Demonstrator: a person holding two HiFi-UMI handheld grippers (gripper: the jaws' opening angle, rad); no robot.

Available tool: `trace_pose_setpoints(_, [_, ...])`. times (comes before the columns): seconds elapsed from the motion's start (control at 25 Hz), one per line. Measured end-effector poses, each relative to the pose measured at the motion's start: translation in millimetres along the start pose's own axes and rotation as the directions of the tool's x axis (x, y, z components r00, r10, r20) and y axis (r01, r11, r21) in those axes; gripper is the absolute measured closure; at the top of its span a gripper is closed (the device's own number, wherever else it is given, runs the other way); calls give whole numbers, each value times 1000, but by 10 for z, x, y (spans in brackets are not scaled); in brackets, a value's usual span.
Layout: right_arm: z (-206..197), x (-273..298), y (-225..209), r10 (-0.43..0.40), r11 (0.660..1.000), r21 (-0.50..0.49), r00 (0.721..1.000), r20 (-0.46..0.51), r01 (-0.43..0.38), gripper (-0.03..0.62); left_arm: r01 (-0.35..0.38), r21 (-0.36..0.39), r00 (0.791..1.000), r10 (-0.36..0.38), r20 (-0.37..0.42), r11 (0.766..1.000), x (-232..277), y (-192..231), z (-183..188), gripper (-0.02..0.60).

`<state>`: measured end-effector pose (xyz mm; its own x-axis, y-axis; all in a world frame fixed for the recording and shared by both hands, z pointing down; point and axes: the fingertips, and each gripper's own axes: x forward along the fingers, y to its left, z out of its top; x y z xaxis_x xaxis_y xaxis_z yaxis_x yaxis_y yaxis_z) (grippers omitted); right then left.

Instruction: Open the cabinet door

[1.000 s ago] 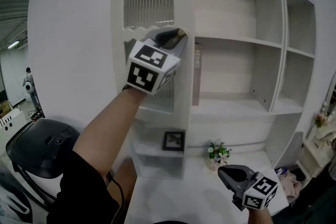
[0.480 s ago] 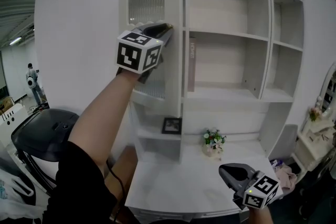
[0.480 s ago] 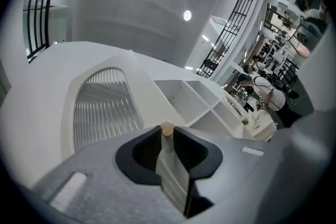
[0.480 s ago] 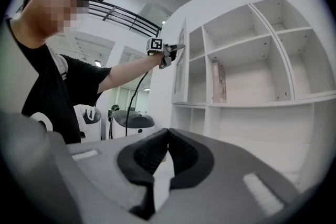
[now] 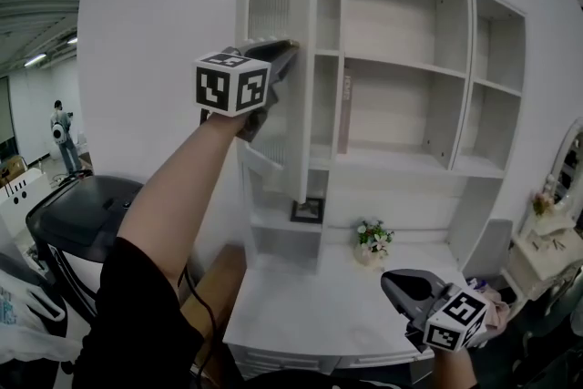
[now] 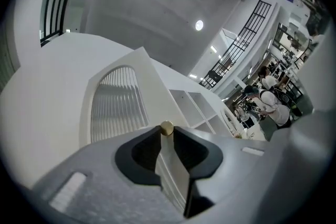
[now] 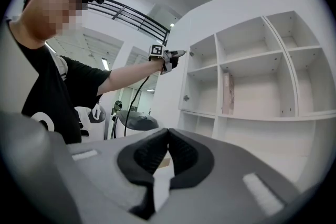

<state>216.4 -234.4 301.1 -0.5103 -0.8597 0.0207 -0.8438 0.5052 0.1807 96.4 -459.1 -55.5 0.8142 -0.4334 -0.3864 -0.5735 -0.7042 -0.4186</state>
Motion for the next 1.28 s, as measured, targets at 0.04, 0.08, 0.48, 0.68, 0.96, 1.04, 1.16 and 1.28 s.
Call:
trace_pose_setpoints(0.04, [16, 31, 34, 0, 1000, -4, 1000, 0, 0, 594, 4, 0, 1000, -4, 2, 1000, -47, 22, 20, 505])
trace_pose_setpoints(0.08, [30, 70, 67, 2, 1000, -7, 1000, -1, -2, 594, 9, 0, 1000, -9, 5, 1000, -88, 44, 37, 505])
trace_pose_setpoints(0.48, [175, 683, 570, 61, 998, 19, 998, 20, -61, 593, 85, -7, 995, -84, 46, 996, -599, 302, 152, 500])
trace_pose_setpoints(0.68, [207, 959, 795, 79, 996, 31, 996, 28, -80, 594, 111, -62, 992, -107, 72, 992, -862, 482, 186, 500])
trace_pose_setpoints(0.96, [225, 1283, 1148, 104, 993, 47, 994, 25, -105, 594, 131, -97, 990, -125, 72, 987, -1180, 775, 188, 497])
trace_pose_setpoints(1.04, [246, 1363, 1224, 101, 994, 50, 994, 29, -102, 592, 134, -111, 989, -126, 79, 985, -1262, 859, 186, 499])
trace_pose_setpoints(1.16, [277, 1484, 1357, 100, 994, 49, 994, 32, -102, 594, 130, -121, 989, -120, 87, 984, -1368, 984, 179, 499])
trace_pose_setpoints(1.28, [250, 1598, 1511, 93, 994, 62, 995, 32, -95, 594, 133, -108, 989, -125, 79, 985, -1459, 1082, 160, 499])
